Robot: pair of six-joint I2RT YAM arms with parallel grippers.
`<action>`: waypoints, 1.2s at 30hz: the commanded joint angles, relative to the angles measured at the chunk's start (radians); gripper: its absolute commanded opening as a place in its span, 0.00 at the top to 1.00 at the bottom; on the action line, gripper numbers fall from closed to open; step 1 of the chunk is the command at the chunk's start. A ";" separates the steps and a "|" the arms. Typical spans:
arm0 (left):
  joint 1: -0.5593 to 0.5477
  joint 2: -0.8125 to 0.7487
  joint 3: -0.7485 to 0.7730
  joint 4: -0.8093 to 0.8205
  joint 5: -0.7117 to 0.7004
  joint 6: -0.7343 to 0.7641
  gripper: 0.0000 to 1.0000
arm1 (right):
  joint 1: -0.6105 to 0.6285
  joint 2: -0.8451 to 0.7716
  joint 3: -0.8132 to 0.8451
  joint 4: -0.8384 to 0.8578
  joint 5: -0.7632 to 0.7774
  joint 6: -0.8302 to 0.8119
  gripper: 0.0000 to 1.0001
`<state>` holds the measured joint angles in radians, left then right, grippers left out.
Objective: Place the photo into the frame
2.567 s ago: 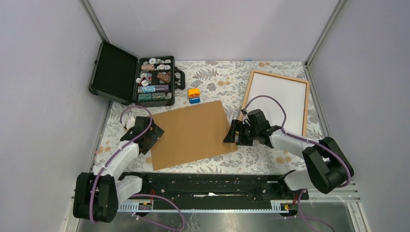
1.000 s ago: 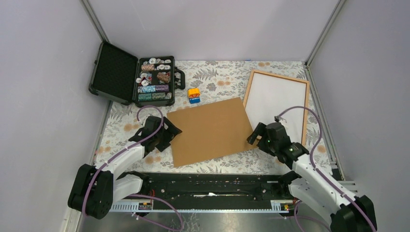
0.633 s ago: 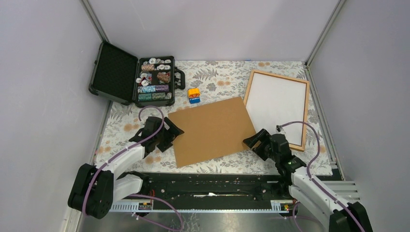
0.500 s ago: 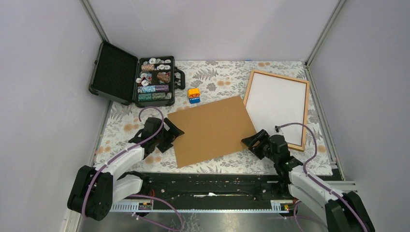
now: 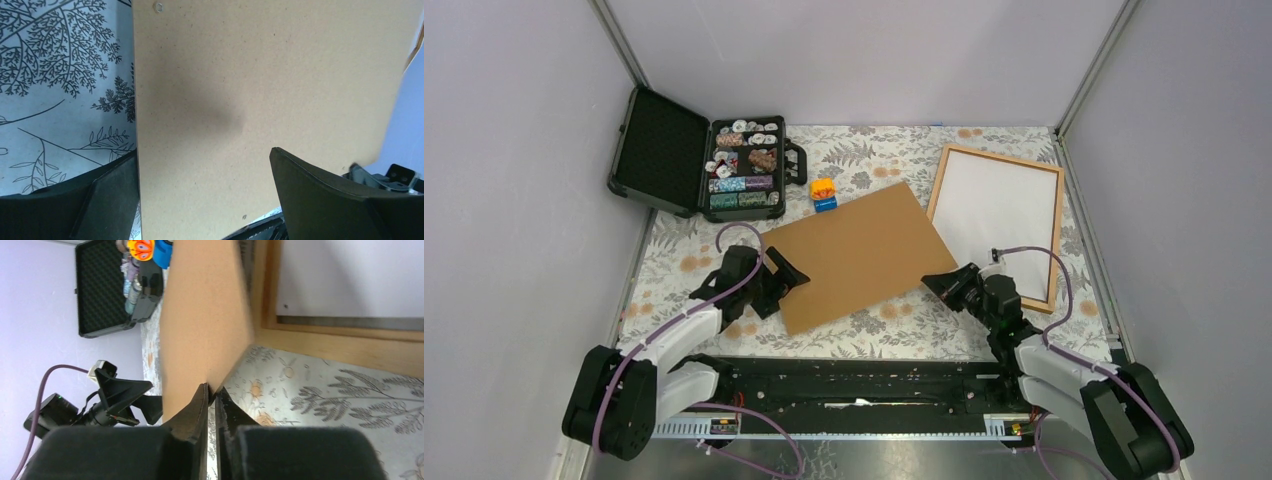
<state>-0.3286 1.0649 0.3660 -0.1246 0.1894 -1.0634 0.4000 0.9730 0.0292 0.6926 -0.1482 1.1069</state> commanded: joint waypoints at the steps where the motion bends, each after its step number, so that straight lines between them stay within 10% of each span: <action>1: -0.006 -0.051 -0.004 -0.039 0.031 0.056 0.04 | -0.001 -0.094 0.073 -0.022 0.004 -0.085 1.00; 12: -0.005 -0.332 0.234 -0.334 -0.027 0.182 0.01 | -0.001 -0.385 0.432 -0.676 0.078 -0.301 1.00; 20: -0.045 -0.324 0.348 -0.240 0.211 0.243 0.01 | -0.002 -0.317 0.707 -0.993 0.104 -0.295 1.00; 36: -1.019 0.185 0.923 -0.505 -0.790 0.497 0.01 | -0.001 -0.251 0.976 -1.203 0.186 -0.228 1.00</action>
<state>-1.1843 1.1213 1.1484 -0.5255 -0.2306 -0.6369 0.3992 0.7303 0.9230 -0.5011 -0.0189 0.8566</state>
